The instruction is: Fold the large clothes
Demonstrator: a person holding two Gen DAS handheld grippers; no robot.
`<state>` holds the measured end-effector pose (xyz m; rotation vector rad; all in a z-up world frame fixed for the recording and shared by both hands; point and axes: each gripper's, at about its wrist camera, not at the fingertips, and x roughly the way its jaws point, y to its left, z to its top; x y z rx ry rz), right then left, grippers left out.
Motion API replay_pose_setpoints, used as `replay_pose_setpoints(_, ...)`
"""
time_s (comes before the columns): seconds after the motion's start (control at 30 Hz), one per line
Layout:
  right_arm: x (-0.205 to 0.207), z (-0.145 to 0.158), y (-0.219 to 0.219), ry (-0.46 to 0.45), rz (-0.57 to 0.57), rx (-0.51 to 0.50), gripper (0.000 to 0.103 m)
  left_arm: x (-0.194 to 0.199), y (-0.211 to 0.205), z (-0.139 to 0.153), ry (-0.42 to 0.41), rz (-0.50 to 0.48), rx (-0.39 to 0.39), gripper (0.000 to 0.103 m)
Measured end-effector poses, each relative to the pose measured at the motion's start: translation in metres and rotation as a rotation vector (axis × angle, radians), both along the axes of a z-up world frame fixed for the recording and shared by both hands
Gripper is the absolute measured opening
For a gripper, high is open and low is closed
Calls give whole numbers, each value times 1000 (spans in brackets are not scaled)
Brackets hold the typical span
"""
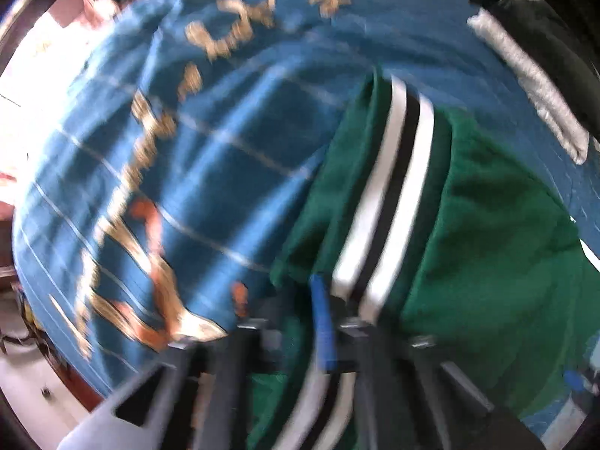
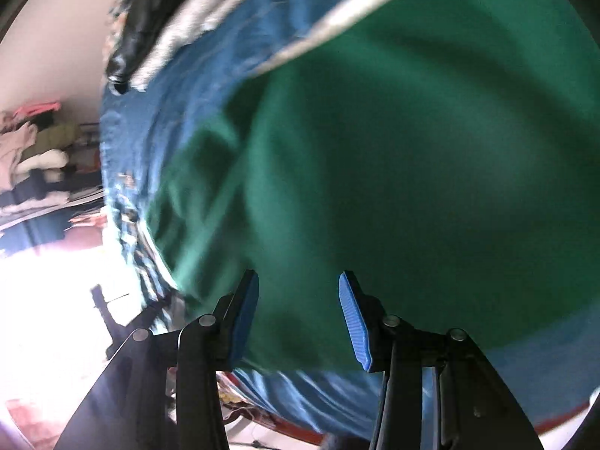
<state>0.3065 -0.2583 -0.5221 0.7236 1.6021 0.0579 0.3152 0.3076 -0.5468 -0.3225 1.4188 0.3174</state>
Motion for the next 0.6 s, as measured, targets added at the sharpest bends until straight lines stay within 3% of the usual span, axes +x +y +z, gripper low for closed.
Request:
replay_pose_setpoints(0.17,-53,4,-32,-57,-90,-187,47,-1,25,15,-23,-22,23,1)
replay_pose_setpoints(0.23,-54,-3,-38,-54,-72,-209,47,2,22,30,-35,-58,47,5)
replay_pose_setpoints(0.33,-51,-23,-39,-19,1,-310,47,8,10,39,-63,-80,14,6)
replay_pose_setpoints(0.47,-42,-75,-38,65,48,-331,47,20,-6,20,-41,-120,-9,6)
replay_pose_setpoints(0.53,-39,-80,-42,82,14,-322,48,33,-15,0,-10,-160,-3,9)
replay_pose_setpoints(0.6,-37,-81,-47,101,4,-307,48,40,-30,-13,20,-202,62,16)
